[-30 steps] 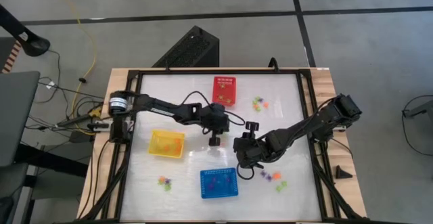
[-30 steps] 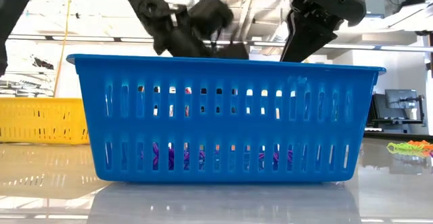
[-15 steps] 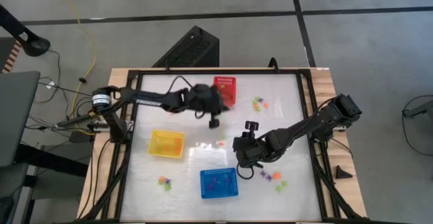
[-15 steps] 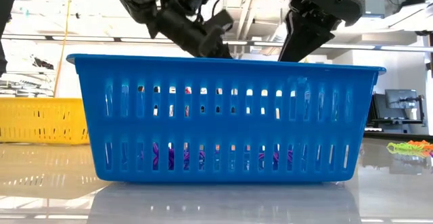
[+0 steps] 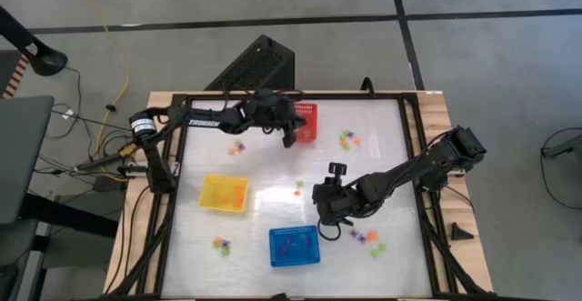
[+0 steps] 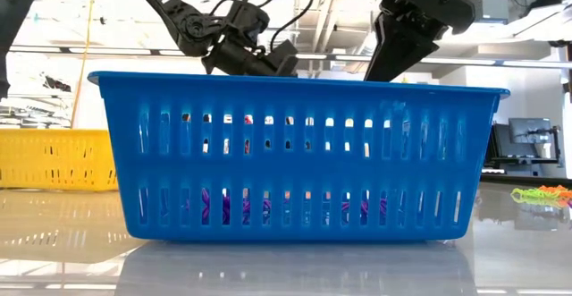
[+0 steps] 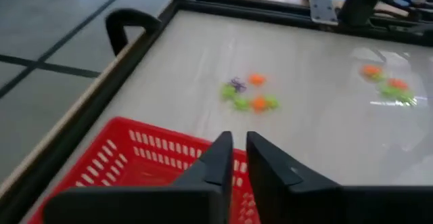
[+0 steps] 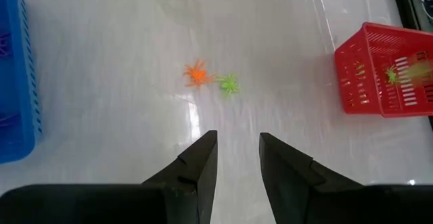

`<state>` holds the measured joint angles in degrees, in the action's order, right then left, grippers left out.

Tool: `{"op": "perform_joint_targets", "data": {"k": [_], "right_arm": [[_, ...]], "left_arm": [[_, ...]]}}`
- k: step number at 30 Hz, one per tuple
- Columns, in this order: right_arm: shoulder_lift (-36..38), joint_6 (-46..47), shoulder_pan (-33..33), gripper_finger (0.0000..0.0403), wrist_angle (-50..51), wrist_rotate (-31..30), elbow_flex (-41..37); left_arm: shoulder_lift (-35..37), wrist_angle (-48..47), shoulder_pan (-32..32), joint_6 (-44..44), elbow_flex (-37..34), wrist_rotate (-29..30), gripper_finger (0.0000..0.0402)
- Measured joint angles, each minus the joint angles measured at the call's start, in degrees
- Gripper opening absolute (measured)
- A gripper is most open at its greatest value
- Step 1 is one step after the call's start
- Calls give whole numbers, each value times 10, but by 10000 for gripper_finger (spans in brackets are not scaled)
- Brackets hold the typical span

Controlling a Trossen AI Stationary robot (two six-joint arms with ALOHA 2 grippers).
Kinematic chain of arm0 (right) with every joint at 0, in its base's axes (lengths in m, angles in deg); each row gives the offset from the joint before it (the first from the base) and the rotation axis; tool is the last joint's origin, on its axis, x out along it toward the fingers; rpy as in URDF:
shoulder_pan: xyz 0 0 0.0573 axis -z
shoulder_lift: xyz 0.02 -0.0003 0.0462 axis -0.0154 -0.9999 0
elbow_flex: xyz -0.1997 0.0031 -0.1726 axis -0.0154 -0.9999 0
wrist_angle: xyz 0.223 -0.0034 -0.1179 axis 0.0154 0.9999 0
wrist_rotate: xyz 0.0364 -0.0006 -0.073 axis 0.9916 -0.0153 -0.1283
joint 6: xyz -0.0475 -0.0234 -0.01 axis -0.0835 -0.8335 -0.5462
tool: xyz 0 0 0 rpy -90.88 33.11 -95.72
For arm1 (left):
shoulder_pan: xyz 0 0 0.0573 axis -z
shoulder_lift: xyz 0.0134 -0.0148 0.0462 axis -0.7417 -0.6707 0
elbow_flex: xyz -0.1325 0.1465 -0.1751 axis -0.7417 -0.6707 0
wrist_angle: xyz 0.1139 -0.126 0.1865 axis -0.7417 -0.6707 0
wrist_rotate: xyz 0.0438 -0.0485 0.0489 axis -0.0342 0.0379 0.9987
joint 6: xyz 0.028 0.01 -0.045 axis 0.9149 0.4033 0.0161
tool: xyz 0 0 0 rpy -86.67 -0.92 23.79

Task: Sort Halloween decoration
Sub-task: Put the green spider toy into the red basket

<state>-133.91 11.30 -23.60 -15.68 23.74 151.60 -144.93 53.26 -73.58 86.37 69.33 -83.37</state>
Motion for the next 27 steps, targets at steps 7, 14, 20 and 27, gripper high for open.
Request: {"op": "perform_joint_targets", "data": {"k": [7, 14, 20, 27], "right_arm": [[0, 2, 0, 141, 1, 0, 0], [0, 2, 0, 141, 2, 0, 0], [0, 2, 0, 141, 2, 0, 0], [0, 2, 0, 141, -2, 0, 0]], "left_arm": [[7, -19, 0, -1, 0, 5, 117], [122, -175, 6, 9, 1, -25, 133], [251, -433, 45, 80, 1, 24, 133], [297, -621, 58, 78, -12, 188, 133]]}}
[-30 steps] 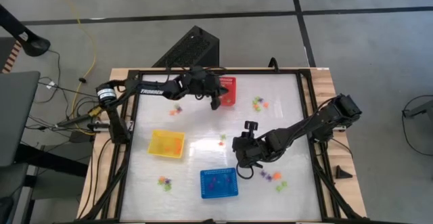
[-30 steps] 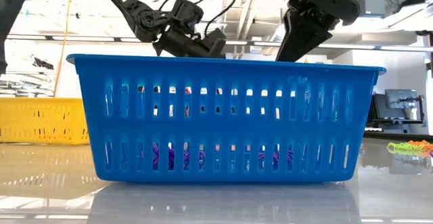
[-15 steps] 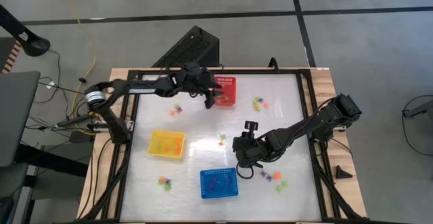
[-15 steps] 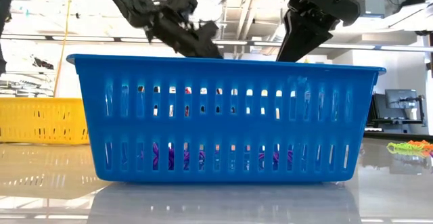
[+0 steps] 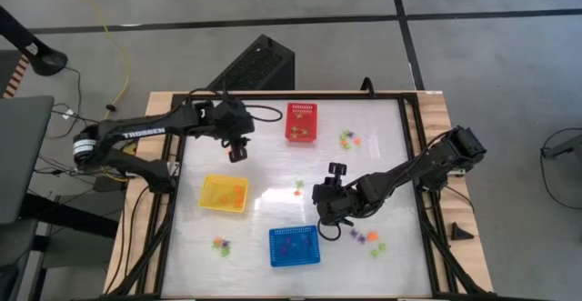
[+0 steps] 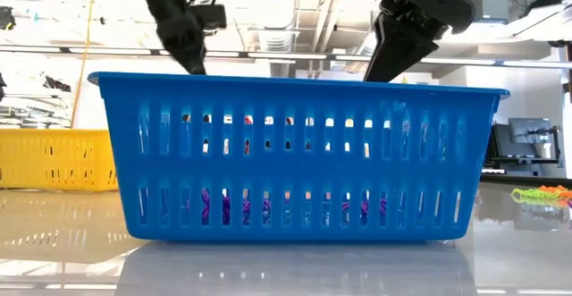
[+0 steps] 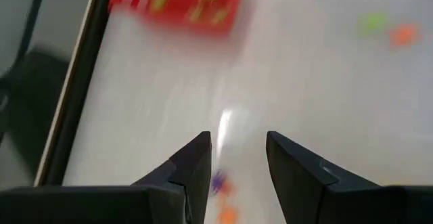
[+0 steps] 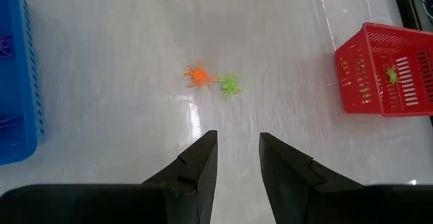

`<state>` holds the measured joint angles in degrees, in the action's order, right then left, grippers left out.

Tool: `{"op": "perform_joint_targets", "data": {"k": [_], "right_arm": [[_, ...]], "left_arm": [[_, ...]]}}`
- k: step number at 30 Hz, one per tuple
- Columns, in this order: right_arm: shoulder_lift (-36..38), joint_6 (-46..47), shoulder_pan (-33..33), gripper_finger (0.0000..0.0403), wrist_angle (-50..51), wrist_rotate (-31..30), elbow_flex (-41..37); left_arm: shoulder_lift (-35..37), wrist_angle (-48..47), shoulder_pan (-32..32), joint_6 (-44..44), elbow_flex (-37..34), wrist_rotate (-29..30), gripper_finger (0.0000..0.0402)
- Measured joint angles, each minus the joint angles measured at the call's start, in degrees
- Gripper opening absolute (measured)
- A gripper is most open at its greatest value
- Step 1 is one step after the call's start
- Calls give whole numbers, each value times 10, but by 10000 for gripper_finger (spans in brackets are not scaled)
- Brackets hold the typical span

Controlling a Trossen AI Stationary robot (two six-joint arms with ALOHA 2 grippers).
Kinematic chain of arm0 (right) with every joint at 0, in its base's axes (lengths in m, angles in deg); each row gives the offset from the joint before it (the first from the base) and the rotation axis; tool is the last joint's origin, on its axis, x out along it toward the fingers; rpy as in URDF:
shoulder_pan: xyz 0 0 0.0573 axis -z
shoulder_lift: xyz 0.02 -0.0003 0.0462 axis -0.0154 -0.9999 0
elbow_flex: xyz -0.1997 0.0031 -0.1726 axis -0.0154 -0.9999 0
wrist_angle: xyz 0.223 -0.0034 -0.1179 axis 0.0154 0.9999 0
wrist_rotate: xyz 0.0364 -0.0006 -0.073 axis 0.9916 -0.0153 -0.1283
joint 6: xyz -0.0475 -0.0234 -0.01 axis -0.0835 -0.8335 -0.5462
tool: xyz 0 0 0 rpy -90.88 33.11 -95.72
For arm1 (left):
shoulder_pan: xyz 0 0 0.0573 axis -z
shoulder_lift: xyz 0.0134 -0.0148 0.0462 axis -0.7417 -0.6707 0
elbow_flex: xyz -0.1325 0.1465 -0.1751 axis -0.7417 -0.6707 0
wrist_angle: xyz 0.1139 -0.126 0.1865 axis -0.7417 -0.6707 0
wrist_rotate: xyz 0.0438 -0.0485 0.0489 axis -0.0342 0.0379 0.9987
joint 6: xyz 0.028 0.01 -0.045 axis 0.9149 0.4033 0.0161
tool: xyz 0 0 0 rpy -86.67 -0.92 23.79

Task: Sort Halloween decoration
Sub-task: Put the green spider toy into the red basket

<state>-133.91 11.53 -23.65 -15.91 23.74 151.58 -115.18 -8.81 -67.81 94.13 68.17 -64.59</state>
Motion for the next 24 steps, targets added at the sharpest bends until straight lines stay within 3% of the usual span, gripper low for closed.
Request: {"op": "perform_joint_targets", "data": {"k": [12, 24], "right_arm": [[0, 1, -1, 141, -3, 15, 0], [0, -2, -1, 141, -11, 15, 0]], "left_arm": [[-49, 115, -81, 0, -168, 6, 133], [-126, 187, -112, 15, -182, 7, 133]]}}
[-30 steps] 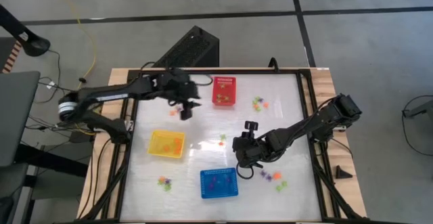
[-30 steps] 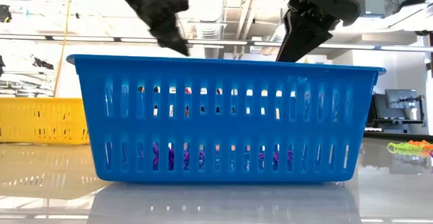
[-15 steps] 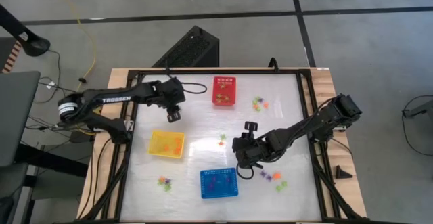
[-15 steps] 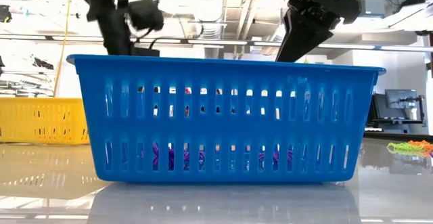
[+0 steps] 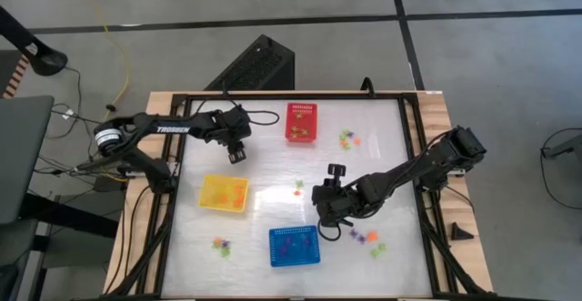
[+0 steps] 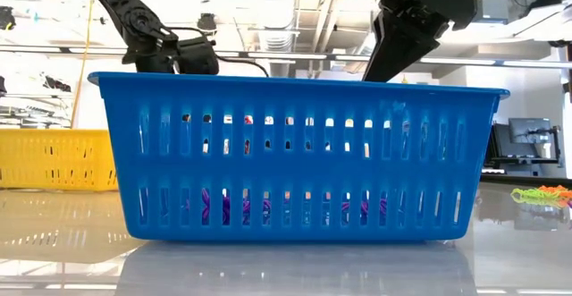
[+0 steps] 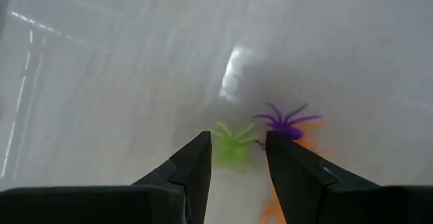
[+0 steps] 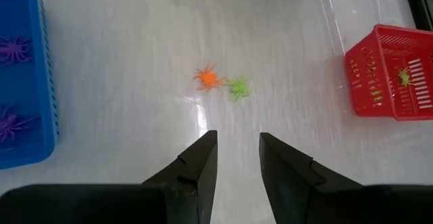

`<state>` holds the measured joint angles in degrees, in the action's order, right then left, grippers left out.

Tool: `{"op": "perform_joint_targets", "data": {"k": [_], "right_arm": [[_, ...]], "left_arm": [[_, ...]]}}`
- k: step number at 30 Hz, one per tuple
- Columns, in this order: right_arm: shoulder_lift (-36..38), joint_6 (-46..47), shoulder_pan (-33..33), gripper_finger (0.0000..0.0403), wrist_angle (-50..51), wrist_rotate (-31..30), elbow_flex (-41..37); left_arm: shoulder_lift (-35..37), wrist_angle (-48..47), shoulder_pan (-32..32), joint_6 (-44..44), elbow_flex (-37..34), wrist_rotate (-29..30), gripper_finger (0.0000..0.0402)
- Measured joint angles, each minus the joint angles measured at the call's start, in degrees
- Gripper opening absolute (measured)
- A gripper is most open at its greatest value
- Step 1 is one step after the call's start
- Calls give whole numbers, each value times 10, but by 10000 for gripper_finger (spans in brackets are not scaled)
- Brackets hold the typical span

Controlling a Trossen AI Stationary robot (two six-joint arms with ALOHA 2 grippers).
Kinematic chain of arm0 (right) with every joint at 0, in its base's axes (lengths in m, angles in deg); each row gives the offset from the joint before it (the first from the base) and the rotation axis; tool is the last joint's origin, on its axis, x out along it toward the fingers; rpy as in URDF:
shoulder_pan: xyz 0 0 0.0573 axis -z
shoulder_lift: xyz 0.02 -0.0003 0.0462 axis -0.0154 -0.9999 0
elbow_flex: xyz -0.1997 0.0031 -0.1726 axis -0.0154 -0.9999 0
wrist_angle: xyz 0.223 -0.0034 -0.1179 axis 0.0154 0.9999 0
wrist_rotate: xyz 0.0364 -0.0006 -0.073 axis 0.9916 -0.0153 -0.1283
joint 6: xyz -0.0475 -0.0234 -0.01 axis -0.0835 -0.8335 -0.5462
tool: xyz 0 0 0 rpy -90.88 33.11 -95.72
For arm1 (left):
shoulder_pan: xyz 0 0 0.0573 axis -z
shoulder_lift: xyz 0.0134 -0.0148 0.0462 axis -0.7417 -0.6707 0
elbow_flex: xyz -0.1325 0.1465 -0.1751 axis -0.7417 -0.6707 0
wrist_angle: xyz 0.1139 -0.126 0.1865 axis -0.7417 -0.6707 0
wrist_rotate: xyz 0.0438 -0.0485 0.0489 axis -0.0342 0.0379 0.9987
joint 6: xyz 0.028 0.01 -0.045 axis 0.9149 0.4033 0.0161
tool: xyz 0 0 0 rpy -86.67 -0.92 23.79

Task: Sort Halloween decoration
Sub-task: Put the green spider toy into the red basket

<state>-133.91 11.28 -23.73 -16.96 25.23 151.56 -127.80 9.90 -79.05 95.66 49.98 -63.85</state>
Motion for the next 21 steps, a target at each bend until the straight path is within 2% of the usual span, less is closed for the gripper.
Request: {"op": "perform_joint_targets", "data": {"k": [11, 15, 19, 21], "right_arm": [[0, -2, 1, 141, -3, 0, 0], [0, -2, 1, 141, -3, 0, 0], [0, -2, 1, 141, -3, 0, 0], [0, -2, 1, 141, -3, 0, 0]], "left_arm": [[-55, 23, -25, 0, 3, -14, 125], [-50, 21, -27, 0, 3, -13, 85], [-41, 4, -27, 0, 6, -20, 19], [-29, -1, -27, 0, 12, -28, 7]]}}
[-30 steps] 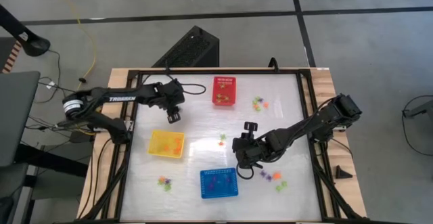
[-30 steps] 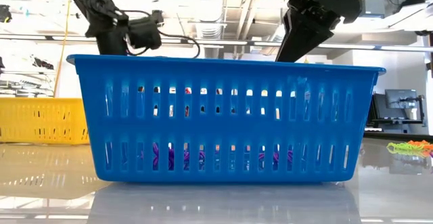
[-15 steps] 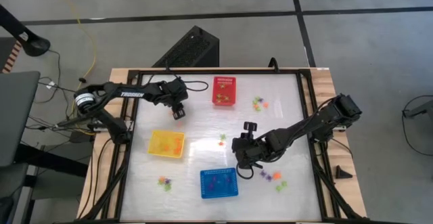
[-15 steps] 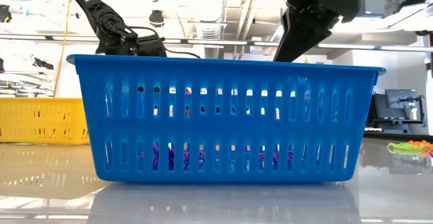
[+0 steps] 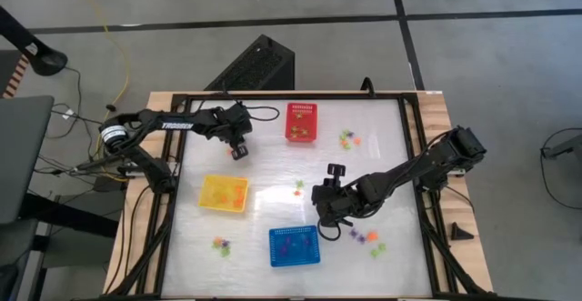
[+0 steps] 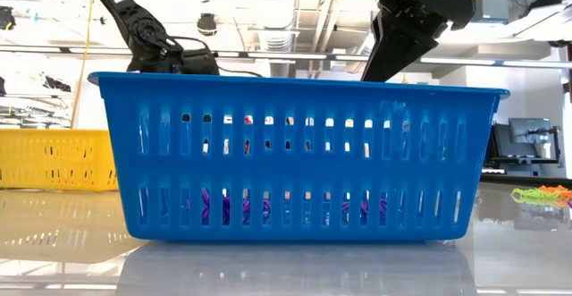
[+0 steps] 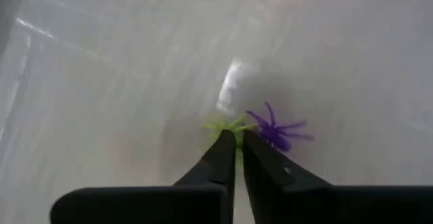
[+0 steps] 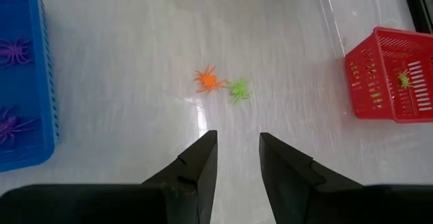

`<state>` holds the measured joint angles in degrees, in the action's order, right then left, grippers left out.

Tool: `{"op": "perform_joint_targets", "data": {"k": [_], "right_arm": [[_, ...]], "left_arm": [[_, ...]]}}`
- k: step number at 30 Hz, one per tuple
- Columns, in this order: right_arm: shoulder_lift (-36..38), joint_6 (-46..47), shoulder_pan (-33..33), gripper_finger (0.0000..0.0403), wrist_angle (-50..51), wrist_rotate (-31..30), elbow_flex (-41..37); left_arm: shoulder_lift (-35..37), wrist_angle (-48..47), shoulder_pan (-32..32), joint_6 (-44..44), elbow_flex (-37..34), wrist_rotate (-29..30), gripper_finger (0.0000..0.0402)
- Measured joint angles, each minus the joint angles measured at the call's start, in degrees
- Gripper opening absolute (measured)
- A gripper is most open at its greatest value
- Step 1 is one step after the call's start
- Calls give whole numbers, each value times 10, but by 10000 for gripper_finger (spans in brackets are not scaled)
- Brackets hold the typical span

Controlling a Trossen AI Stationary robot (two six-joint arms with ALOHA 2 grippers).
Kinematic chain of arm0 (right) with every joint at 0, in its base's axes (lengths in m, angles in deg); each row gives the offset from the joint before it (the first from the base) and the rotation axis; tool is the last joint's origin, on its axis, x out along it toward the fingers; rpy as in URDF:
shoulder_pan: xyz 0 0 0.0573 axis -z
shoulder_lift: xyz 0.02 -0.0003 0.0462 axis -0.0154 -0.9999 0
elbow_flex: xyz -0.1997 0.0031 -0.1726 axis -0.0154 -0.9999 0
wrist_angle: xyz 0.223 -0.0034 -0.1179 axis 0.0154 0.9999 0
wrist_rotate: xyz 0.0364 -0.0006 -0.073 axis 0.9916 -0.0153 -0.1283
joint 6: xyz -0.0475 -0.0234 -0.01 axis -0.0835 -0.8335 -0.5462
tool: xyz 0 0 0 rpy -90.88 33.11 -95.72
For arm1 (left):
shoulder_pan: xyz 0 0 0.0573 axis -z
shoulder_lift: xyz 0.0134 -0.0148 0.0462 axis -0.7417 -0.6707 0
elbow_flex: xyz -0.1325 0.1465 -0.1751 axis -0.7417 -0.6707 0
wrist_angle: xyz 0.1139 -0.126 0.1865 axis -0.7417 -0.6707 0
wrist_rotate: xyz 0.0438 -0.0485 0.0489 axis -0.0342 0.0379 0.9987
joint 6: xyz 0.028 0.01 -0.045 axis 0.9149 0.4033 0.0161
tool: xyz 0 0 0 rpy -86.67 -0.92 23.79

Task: Sort Halloween decoration
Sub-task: Put the green spider toy into the red basket

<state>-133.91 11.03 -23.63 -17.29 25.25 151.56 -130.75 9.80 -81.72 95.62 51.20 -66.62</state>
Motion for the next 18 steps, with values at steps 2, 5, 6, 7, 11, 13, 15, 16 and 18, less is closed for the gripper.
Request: {"op": "perform_joint_targets", "data": {"k": [2, 5, 6, 7, 11, 13, 15, 16, 18], "right_arm": [[0, 0, 0, 141, 0, 0, 0], [0, 0, 0, 141, 0, 0, 0], [0, 0, 0, 141, 0, 0, 0], [0, 0, 0, 141, 0, 0, 0], [0, 0, 0, 141, 0, 0, 0], [0, 0, 0, 141, 0, 0, 0], [0, 0, 0, 141, 0, 0, 0], [0, 0, 0, 141, 0, 0, 0], [0, 0, 0, 141, 0, 0, 0]], "left_arm": [[14, -18, 2, 0, 6, -2, 7], [39, -20, 6, -3, 17, -7, 1], [49, -19, 7, -4, 19, -14, 1], [57, -19, 9, -5, 19, -21, 1], [87, -20, 16, -16, 19, -42, 0], [96, -20, 18, -19, 20, -47, 0], [98, -23, 21, -26, 20, -63, 0], [99, -21, 22, -30, 20, -80, 0], [100, -14, 27, -30, 20, -115, 0]]}}
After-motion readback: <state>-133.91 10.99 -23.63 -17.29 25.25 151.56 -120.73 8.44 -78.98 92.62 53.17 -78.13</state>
